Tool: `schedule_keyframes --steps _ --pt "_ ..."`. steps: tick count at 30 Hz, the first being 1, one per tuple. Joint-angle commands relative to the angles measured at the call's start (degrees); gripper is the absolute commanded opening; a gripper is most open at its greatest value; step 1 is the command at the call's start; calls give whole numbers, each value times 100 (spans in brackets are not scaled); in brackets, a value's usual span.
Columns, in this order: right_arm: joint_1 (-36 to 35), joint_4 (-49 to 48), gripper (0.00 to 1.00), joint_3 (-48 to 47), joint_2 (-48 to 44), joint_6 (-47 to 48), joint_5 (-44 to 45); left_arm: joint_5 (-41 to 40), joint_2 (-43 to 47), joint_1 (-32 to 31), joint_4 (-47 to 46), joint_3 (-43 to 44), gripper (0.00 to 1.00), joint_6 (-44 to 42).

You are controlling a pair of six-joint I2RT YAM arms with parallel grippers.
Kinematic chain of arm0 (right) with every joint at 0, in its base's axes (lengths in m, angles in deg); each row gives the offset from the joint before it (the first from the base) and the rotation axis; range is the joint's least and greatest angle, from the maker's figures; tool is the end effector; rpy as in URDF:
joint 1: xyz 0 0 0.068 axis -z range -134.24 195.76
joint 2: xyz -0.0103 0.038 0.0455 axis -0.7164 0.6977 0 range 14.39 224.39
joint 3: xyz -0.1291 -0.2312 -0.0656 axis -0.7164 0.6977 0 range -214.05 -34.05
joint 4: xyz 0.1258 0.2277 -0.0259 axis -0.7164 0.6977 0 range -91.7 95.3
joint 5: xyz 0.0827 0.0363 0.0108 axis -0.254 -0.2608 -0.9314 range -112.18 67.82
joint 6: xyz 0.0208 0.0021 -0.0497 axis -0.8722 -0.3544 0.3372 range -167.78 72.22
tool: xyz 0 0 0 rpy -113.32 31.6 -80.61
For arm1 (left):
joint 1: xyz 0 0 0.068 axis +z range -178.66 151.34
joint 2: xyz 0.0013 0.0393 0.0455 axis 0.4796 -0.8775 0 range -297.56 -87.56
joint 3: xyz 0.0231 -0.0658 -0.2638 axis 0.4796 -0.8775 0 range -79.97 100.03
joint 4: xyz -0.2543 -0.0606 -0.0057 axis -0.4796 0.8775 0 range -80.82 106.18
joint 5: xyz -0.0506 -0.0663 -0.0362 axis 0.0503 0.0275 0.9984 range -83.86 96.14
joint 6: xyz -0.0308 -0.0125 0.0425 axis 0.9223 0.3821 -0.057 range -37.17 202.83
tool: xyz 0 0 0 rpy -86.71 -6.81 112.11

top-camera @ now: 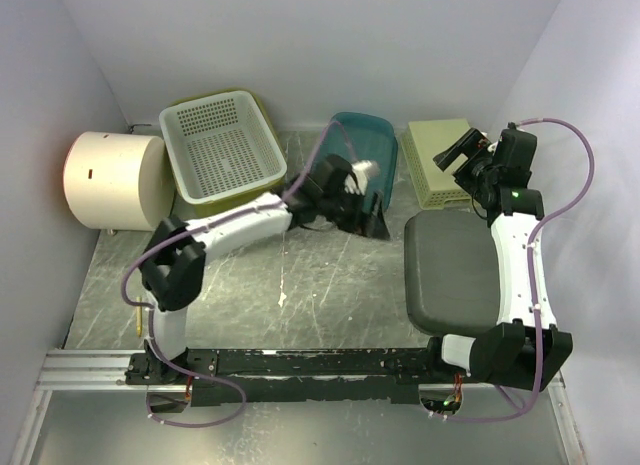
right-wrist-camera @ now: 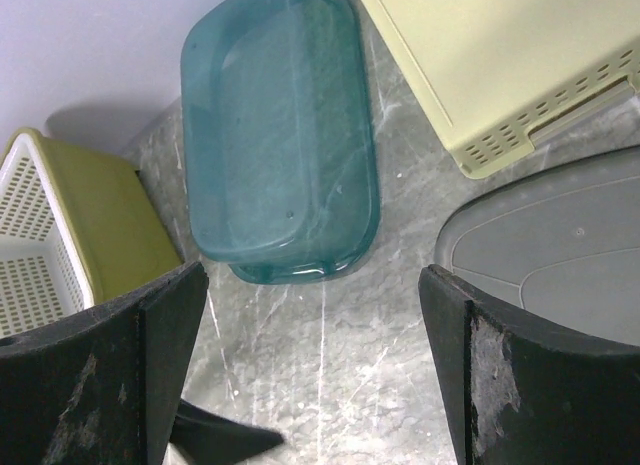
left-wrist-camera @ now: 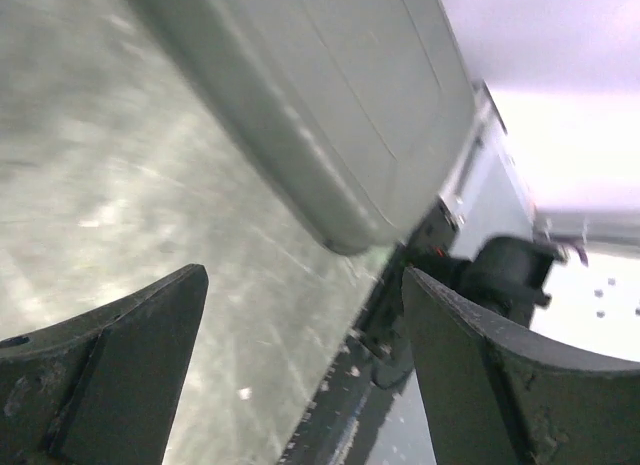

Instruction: Turn the large container upside down

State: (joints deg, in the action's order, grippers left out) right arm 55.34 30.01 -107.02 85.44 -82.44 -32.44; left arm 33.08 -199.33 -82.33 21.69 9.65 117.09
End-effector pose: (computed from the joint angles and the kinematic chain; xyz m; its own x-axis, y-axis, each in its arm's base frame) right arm 0.2691 -0.0391 0.3773 -0.3964 0.6343 -0.6637 0.2879 0.7723 0.5663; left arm 0.2562 -0.3758 0.2618 -0.8071 0.2503 -0.5348 0.5864 0.4464 -0.6760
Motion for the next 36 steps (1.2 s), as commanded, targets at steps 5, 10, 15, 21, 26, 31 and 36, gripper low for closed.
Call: schedule_keyframes --steps 5,10,15,21,26,31,36 --pt "-5 54 88 -170 -273 -33 -136 -1633 -53 1055 1502 783 91 -708" --pt "0 331 88 -304 -293 189 5 -1918 -650 1522 1614 1342 91 -804" --pt "0 403 89 -285 -358 266 28 -1737 -1000 1799 1267 1598 91 -758" --pt "0 411 89 -227 -326 305 -64 -1004 -1598 1945 1109 2095 91 -728" --pt "0 435 89 -174 -365 363 12 -629 -2001 1950 1027 2427 90 -637" --pt "0 436 89 -96 -350 382 5 86 -2271 1949 567 2637 89 -397" --pt "4 444 89 -62 -342 411 30 447 -2625 1913 685 3230 88 -354"
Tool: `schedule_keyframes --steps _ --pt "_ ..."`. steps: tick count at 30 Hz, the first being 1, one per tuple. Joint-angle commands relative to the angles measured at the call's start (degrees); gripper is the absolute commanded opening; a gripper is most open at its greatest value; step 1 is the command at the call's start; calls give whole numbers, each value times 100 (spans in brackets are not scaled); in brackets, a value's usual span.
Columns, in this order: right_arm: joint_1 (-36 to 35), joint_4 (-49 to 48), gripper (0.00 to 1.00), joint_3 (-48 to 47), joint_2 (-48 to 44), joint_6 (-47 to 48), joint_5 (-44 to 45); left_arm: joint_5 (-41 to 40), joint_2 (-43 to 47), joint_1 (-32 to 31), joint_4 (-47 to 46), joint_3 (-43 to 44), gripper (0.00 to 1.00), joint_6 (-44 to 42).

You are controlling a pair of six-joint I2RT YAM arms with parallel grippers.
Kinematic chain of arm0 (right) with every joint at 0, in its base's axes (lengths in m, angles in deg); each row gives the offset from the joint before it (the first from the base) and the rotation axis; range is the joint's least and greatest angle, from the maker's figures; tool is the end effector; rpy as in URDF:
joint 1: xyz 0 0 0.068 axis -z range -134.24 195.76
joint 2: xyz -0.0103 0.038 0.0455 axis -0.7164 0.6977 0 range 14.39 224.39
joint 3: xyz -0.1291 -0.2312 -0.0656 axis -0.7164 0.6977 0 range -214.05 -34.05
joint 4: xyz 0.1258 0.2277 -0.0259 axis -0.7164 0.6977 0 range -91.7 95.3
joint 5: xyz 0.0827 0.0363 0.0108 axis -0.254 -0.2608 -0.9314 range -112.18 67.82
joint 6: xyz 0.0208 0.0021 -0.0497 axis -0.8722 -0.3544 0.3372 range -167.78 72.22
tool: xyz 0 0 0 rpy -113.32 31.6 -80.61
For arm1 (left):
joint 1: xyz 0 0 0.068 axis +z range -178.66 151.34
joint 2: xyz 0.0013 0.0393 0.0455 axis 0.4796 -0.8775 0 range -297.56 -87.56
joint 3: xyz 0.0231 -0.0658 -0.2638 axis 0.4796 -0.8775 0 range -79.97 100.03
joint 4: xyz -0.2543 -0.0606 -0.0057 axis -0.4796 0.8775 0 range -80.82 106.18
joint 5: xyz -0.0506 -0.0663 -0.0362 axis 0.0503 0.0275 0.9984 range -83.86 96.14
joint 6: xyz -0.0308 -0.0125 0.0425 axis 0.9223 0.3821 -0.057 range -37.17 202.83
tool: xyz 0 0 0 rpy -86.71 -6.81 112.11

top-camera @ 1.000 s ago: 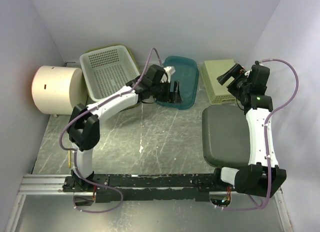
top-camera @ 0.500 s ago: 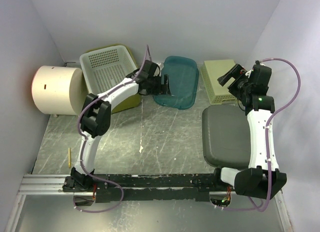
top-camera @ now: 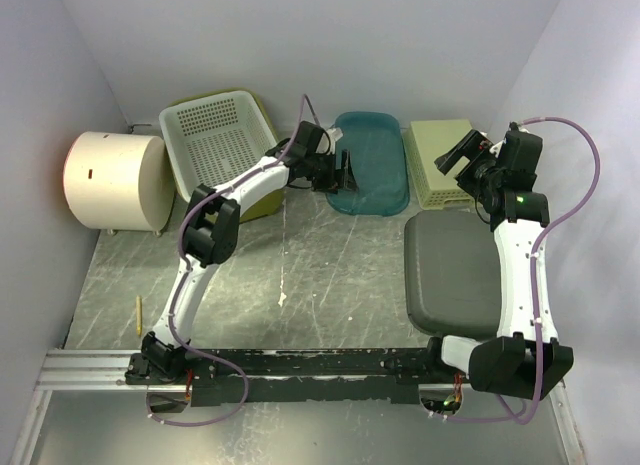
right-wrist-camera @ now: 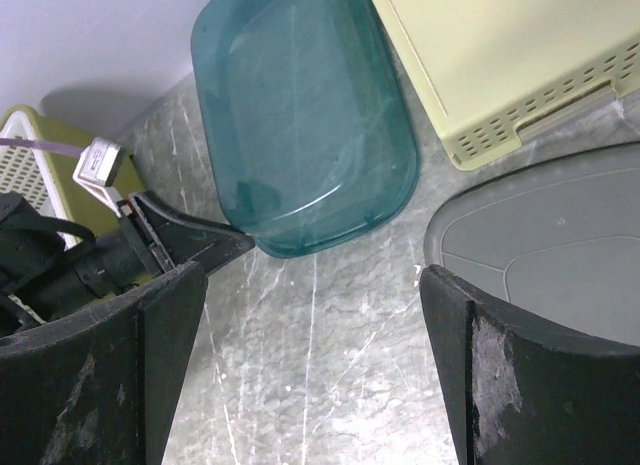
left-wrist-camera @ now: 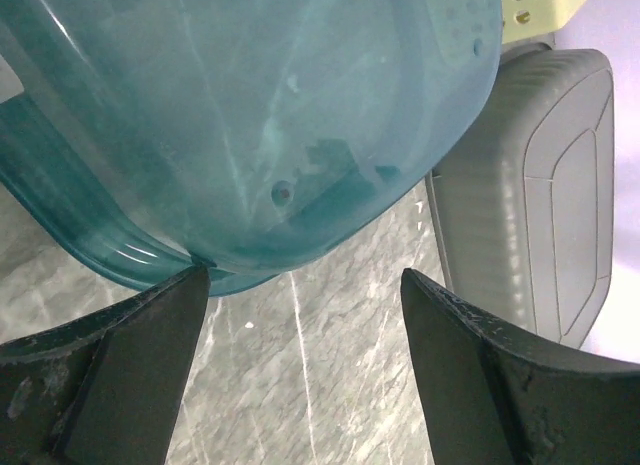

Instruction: Turn the large container upside down

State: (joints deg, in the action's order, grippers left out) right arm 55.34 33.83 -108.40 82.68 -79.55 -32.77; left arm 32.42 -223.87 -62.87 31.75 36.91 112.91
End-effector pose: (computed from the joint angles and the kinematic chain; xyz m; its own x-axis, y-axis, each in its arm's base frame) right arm 0.2522 -0.0360 0.3907 -0.4092 0.5939 -0.6927 0.2603 0.8036 0.5352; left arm 0.4382 -0.3171 0.2001 -0.8679 0.0466 -0.4946 0.3943 0.6702 -0.6288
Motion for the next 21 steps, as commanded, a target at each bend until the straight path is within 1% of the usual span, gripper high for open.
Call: schedule_keyframes --steps 1,4,8,11,12,13,16,18,21 --pt "-2 63 89 78 -74 125 63 477 -116 -39 -210 577 88 -1" --pt "0 66 89 61 -75 167 70 264 349 -35 84 639 90 -277" --pt "9 49 89 -33 2 309 287 -14 1398 -39 430 378 91 -584" --pt "8 39 89 -134 88 335 304 -637 2149 -37 917 268 92 -904" --pt "8 -4 89 -141 107 321 246 -956 2328 -22 1141 259 92 -1209" --pt "8 -68 89 -116 98 300 173 -1258 2416 32 1414 332 96 -1310" --pt "8 -204 89 -57 132 259 95 -1945 2334 387 2001 500 97 -1243" --pt "8 -154 89 -130 224 258 54 -2179 2305 626 2046 407 97 -1091" --pt "9 -83 89 -194 217 259 -16 -2704 2290 753 1889 189 96 -1123"
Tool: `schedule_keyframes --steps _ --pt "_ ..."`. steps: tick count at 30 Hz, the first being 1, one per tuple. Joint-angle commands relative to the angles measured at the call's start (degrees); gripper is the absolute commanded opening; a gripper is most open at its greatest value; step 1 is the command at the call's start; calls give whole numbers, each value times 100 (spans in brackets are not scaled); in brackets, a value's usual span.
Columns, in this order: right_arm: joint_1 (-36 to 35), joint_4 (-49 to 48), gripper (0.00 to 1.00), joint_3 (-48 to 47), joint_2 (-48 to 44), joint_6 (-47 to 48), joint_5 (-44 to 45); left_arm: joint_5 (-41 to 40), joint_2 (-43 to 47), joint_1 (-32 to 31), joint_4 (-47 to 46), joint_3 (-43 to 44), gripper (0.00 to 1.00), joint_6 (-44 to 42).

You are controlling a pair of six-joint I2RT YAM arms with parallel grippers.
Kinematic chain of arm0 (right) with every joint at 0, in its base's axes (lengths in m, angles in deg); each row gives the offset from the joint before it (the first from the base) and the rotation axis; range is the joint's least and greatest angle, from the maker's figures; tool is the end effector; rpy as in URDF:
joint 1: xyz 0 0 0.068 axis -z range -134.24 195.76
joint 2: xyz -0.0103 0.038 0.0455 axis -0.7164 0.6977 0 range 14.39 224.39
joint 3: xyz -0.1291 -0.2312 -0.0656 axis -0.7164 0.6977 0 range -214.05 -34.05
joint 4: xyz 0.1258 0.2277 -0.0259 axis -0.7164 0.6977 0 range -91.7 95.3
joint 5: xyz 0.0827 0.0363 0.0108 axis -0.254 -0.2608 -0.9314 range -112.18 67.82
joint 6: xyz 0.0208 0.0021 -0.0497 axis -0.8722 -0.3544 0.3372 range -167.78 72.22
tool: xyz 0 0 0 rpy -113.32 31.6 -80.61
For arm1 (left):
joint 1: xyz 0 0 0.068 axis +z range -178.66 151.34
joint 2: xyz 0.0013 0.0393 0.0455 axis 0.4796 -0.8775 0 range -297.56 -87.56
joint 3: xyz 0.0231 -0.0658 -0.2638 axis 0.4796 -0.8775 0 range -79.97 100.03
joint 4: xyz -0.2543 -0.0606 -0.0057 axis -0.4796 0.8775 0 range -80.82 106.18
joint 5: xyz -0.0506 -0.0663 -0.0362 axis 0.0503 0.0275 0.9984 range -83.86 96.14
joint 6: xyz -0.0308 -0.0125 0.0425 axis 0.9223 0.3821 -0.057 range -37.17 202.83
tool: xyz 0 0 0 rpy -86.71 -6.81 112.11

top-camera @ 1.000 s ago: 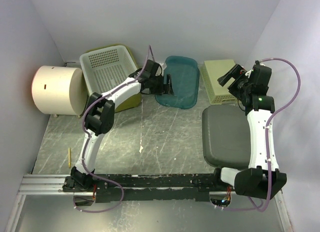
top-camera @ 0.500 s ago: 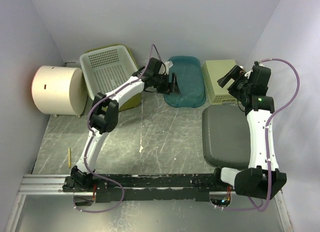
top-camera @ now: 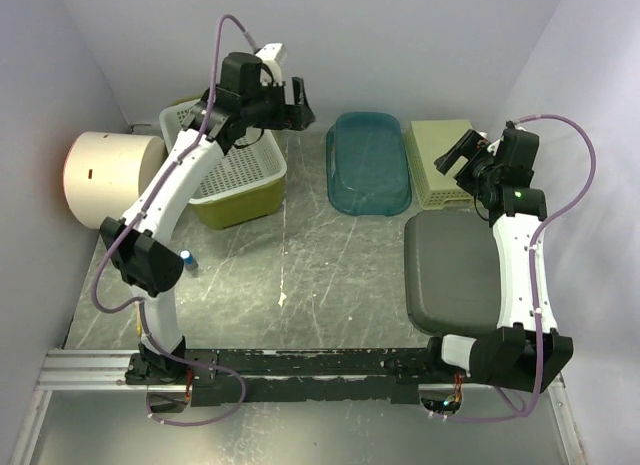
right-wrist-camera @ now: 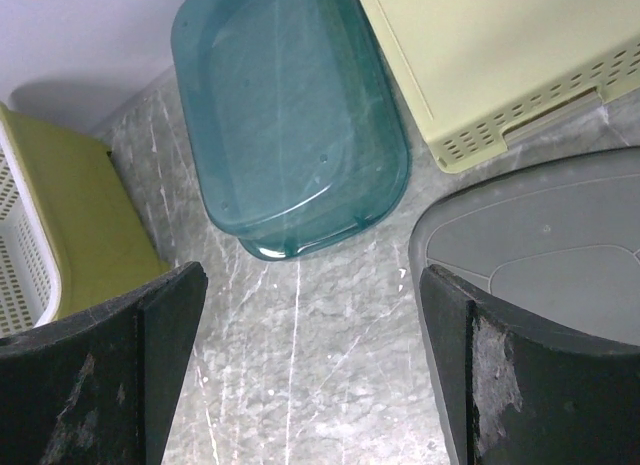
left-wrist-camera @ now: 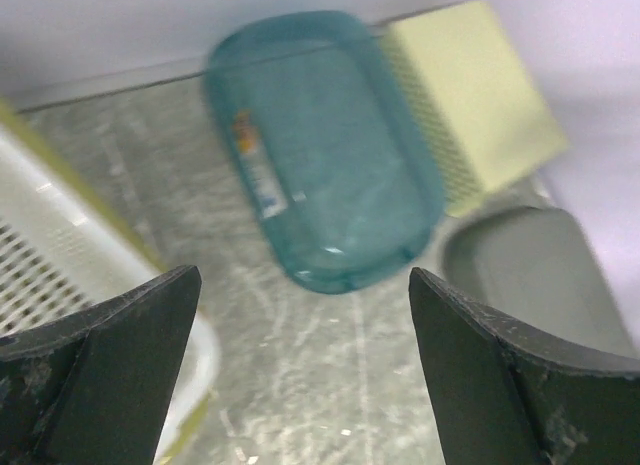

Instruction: Turn the large container upside down

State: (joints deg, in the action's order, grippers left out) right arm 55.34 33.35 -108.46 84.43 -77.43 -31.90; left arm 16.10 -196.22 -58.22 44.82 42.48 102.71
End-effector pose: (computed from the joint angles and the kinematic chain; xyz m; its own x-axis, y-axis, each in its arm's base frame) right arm 0.2609 -0.0380 0.3845 -0.4268 0.5664 -0.7050 0.2670 0.8237 0.5002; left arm 0.3704 -0.2173 0.4397 -0.5172 -0.0918 -0.8510 0.4781 0.7937 -0.3762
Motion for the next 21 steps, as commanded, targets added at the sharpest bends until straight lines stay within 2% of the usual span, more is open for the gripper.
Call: schedule_keyframes --steps 1,9,15,21 --pt "9 -26 89 -192 10 55 -108 -1097 -525 342 537 -423 95 -108" --pt "9 179 89 -258 -127 139 -34 -276 -706 566 94 -862 90 190" --pt "8 184 89 -302 -148 65 -168 -519 -790 566 134 -1088 87 265" --pt "8 227 89 -250 -230 56 -204 -603 -811 566 57 -1356 70 282"
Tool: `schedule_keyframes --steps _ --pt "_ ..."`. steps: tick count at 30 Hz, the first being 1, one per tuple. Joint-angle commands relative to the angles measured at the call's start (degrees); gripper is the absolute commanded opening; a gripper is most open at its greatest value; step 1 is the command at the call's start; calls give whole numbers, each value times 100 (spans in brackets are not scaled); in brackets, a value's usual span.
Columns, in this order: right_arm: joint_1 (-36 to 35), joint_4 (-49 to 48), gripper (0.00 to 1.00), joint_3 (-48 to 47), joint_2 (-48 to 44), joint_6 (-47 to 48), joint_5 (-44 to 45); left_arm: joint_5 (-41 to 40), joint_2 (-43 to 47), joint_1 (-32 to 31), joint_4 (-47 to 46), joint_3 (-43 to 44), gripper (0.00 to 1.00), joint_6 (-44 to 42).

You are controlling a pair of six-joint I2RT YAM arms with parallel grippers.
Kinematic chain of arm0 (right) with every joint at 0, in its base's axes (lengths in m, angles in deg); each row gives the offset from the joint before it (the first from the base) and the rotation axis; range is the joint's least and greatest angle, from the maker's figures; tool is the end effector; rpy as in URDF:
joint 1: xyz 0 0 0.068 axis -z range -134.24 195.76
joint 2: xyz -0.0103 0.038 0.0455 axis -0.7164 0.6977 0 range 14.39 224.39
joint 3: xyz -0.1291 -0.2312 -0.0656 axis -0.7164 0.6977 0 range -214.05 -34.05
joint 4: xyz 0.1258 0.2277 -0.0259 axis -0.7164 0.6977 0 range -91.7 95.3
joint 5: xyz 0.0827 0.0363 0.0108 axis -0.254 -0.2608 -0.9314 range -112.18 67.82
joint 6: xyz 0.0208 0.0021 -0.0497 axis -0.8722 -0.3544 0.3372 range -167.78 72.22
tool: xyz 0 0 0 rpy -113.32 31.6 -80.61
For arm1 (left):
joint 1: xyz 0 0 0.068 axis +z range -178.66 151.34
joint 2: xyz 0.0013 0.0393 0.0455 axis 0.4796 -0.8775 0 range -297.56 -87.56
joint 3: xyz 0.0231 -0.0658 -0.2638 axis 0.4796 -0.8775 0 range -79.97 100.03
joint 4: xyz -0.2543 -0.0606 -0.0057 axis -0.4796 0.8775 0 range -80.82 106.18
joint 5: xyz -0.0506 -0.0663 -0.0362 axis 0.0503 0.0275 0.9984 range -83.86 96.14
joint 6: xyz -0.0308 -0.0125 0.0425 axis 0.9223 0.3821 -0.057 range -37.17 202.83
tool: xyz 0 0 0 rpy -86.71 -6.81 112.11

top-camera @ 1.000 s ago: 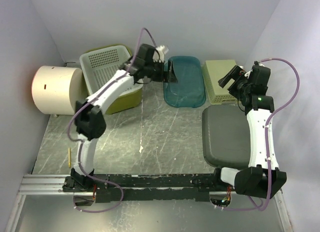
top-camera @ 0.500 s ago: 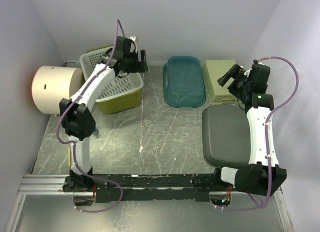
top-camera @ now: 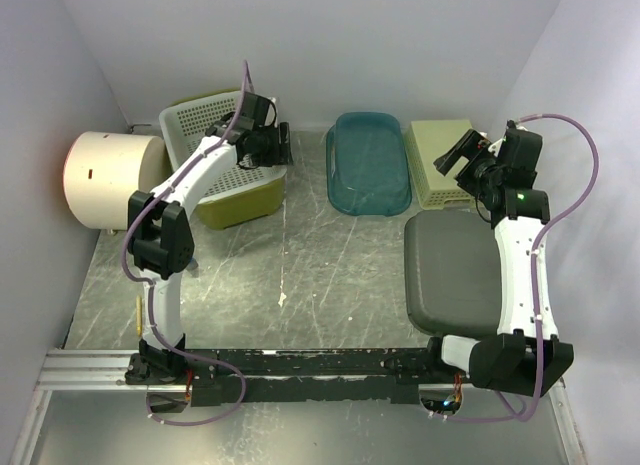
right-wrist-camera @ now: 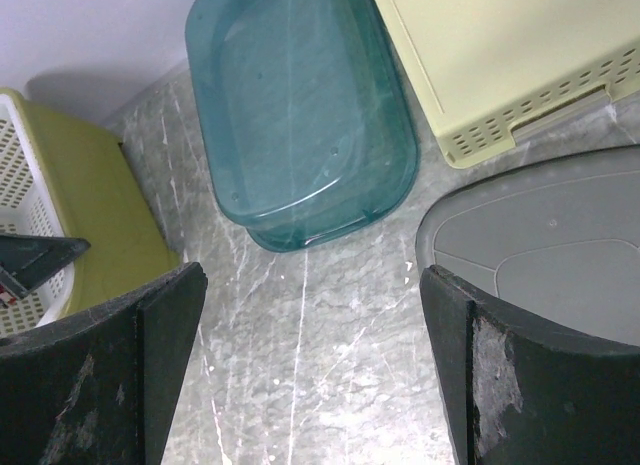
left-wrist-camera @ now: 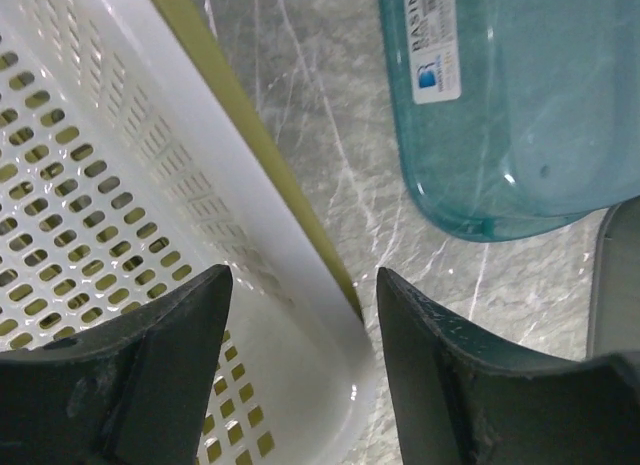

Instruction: Turn the large container upside down

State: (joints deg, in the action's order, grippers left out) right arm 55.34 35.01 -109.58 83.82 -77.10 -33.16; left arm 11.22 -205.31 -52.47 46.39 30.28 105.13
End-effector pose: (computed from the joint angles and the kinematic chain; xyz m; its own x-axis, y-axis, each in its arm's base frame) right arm 0.2559 -0.0364 0.3909 -0.4368 0.5612 -0.7031 0.2473 0.8264 0.5059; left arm 0.4301 -0.1933 0.2977 -0.7699 -0.0734 -0.6339 0.1810 0.9274 -0.3273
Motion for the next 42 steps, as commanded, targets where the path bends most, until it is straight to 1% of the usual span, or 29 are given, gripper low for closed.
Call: schedule_keyframes --steps 1,5,8,10,12,14,17,19,24,27,29,33,38,42 --pt "8 74 89 -130 -184 15 -84 -192 91 -16 -65 -147 67 4" --pt "8 62 89 -116 -320 -12 -53 -483 232 -27 -2 -202 51 -109" --pt "8 81 89 -138 -325 -20 -44 -541 481 -52 45 -126 36 -266" --pt "8 70 89 -131 -316 -42 -60 -628 585 -117 172 63 29 -497" --pt "4 38 89 -104 -302 -78 -114 -724 635 -190 374 320 20 -641" --pt "6 14 89 -78 -302 -121 -183 -766 661 -250 591 561 14 -742" --pt "4 -12 89 -59 -327 -152 -222 -875 745 -305 795 751 12 -862" --pt "7 2 89 -59 -356 -144 -216 -975 829 -324 876 845 7 -915" --pt "8 56 89 -67 -381 -127 -232 -1484 1099 -351 912 1065 7 -1241" --pt "6 62 89 -76 -408 -141 -265 -1825 1193 -360 1011 1446 7 -1520" --pt "4 57 89 -69 -421 -164 -293 -1875 1301 -361 1089 1737 7 -1687" --pt "7 22 89 -81 -458 -211 -345 -1620 1799 -374 971 1902 7 -1752" --pt "4 9 88 -171 -416 -291 -335 -915 2453 -402 672 1743 7 -1574" --pt "3 10 88 -235 -432 -337 -296 -482 2740 -414 608 1754 7 -1432"
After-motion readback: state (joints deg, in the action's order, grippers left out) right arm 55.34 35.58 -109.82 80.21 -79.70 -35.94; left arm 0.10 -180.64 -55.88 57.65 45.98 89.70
